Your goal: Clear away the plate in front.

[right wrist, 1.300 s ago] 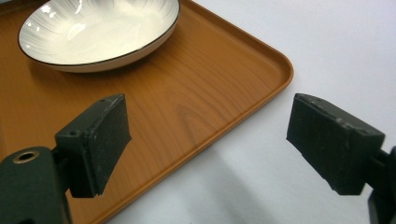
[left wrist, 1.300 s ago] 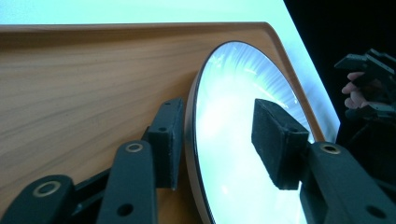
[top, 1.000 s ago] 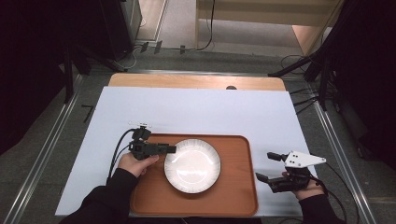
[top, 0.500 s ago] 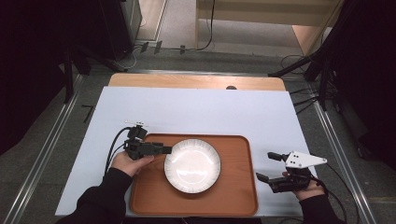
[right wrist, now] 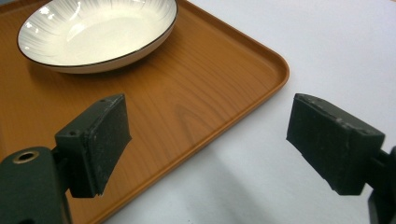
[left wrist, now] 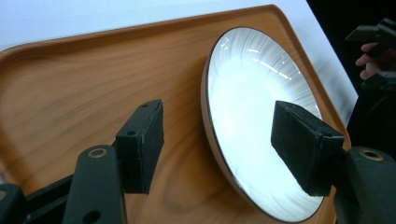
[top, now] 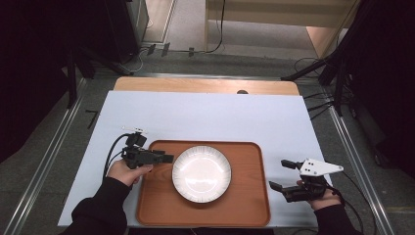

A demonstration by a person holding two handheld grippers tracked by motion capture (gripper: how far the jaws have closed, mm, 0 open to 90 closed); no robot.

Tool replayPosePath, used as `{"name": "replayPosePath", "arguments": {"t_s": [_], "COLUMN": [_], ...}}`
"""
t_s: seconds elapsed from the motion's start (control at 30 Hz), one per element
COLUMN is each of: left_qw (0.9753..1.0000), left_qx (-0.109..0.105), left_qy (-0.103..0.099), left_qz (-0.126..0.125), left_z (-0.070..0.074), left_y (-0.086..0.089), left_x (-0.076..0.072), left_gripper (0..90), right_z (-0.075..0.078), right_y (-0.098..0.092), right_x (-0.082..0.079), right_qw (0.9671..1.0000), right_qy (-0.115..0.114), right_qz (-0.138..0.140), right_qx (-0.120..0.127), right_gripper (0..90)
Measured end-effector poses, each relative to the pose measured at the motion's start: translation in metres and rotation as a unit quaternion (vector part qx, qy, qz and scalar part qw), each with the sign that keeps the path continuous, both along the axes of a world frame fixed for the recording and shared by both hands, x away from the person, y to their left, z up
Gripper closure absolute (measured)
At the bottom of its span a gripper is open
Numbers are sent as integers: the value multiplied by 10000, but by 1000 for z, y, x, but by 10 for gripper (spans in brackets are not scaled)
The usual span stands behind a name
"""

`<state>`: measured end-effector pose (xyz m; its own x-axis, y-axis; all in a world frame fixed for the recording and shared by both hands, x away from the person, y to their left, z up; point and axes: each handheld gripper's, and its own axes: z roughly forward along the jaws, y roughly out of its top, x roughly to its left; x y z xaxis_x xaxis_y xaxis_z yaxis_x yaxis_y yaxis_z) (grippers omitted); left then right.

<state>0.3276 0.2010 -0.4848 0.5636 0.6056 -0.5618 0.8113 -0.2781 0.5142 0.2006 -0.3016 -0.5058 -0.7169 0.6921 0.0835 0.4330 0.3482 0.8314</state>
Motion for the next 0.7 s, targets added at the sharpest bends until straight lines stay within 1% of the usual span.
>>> {"name": "replayPosePath", "arguments": {"t_s": [0.1,0.17,0.23,0.27,0.33,0.43,0.53,0.6,0.63,0.67,0.7], "left_qw": [9999,9997,9996,9995,9994,9988,9982,9971,9971,9952,9951], "left_qx": [84,183,207,230,229,295,359,516,516,673,674], "left_qy": [-58,-135,-207,-234,-273,-369,-467,-557,-557,-697,-700], "left_qz": [-23,15,29,-22,-33,-108,-87,-91,-91,-139,-160], "left_z": [0,1,2,2,3,4,5,5,5,5,5], "left_y": [4,7,8,10,12,15,19,21,21,23,24], "left_x": [-1,-2,-3,-4,-6,-8,-12,-14,-14,-17,-18], "left_gripper": [343,341,339,336,333,329,328,317,313,312,312], "right_z": [0,0,0,0,0,0,0,-1,-1,-1,-1], "right_y": [0,0,0,0,0,0,-1,0,0,0,0], "right_x": [0,0,0,0,0,0,0,0,0,0,1], "right_qw": [10000,10000,10000,10000,10000,10000,10000,10000,10000,10000,10000], "right_qy": [-2,4,6,7,13,10,12,22,27,40,30], "right_qz": [-14,-3,-5,-4,-8,-6,-11,-24,-24,-22,-22], "right_qx": [-2,-11,-8,-9,-6,0,-23,-16,-12,-8,-13], "right_gripper": [139,139,139,139,139,139,140,140,140,139,140]}}
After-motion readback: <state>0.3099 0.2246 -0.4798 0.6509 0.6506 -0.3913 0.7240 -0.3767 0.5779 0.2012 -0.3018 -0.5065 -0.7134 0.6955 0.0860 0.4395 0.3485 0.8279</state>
